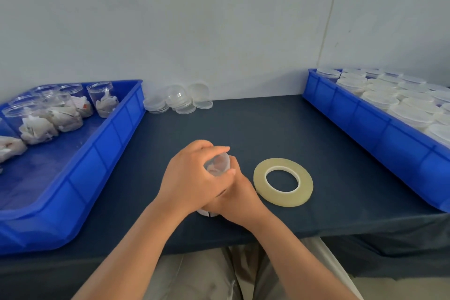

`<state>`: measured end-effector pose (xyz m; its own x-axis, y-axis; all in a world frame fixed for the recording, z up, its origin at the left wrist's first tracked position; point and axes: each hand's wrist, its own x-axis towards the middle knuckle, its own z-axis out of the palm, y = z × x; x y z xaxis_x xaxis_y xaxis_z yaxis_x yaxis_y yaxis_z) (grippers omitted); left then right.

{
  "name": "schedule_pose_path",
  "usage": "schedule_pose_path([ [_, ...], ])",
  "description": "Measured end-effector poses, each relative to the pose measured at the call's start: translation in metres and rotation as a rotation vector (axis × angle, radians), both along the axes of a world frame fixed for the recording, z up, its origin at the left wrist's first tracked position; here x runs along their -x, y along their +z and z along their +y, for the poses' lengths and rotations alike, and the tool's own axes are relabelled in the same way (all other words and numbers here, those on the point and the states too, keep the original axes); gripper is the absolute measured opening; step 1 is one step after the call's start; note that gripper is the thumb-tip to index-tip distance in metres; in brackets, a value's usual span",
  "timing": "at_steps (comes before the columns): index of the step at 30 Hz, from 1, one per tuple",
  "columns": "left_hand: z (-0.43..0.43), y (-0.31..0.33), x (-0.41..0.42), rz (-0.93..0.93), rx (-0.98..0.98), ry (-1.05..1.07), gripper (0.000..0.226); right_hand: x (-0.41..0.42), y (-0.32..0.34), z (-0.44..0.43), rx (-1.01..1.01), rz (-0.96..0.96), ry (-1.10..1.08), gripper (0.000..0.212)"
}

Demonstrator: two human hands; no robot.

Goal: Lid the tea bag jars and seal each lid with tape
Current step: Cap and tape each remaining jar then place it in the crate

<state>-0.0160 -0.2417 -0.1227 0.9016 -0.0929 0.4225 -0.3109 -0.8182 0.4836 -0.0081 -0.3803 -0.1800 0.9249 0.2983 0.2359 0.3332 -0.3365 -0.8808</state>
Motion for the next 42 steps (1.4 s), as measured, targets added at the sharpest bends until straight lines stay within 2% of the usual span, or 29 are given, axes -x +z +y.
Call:
schedule_pose_path([
  [3, 0.002, -0.001, -0.001, 0.0, -0.033, -0.002, 0.057, 0.001, 0.01, -0.025, 0.156, 0.02, 0.075, 0.099],
  [6, 0.003, -0.002, -0.004, -0.003, -0.037, -0.028, 0.056, -0.001, 0.019, -0.074, 0.561, -0.052, -0.069, 0.117],
  [8, 0.003, -0.003, -0.005, -0.023, -0.035, -0.039, 0.051, 0.002, 0.019, -0.107, 0.765, -0.035, -0.191, 0.108],
  [10, 0.002, -0.004, -0.006, -0.057, -0.021, -0.059, 0.045, 0.009, 0.014, -0.129, 0.965, -0.038, -0.212, 0.084],
  [12, 0.001, -0.003, -0.008, -0.096, 0.0, -0.082, 0.039, 0.019, 0.005, -0.14, 1.019, -0.091, -0.193, 0.065],
  [15, -0.002, -0.003, -0.011, -0.129, 0.0, -0.103, 0.037, 0.032, 0.002, -0.14, 0.939, -0.211, -0.229, 0.042],
  [19, -0.002, 0.0, -0.011, -0.192, -0.131, -0.1, 0.05, 0.04, 0.019, -0.132, 0.741, -0.153, -0.356, 0.034],
  [23, -0.003, 0.007, 0.001, -0.43, -0.301, -0.073, 0.059, 0.053, 0.037, -0.124, 0.48, -0.16, -0.37, 0.029],
  [26, -0.021, 0.012, 0.021, -0.498, -0.168, -0.115, 0.049, 0.064, 0.046, -0.113, 0.39, -0.23, -0.331, 0.031],
  [34, -0.058, 0.006, 0.061, -0.323, 0.293, -0.056, 0.018, 0.078, 0.044, -0.092, 0.229, -0.322, -0.33, 0.035],
  [38, -0.056, 0.003, 0.059, -0.433, 0.112, 0.029, 0.024, 0.079, 0.038, -0.085, 0.206, -0.317, -0.308, 0.033],
  [42, -0.054, 0.001, 0.06, -0.433, -0.002, 0.007, 0.03, 0.076, 0.032, -0.083, 0.05, -0.195, -0.193, 0.037],
])
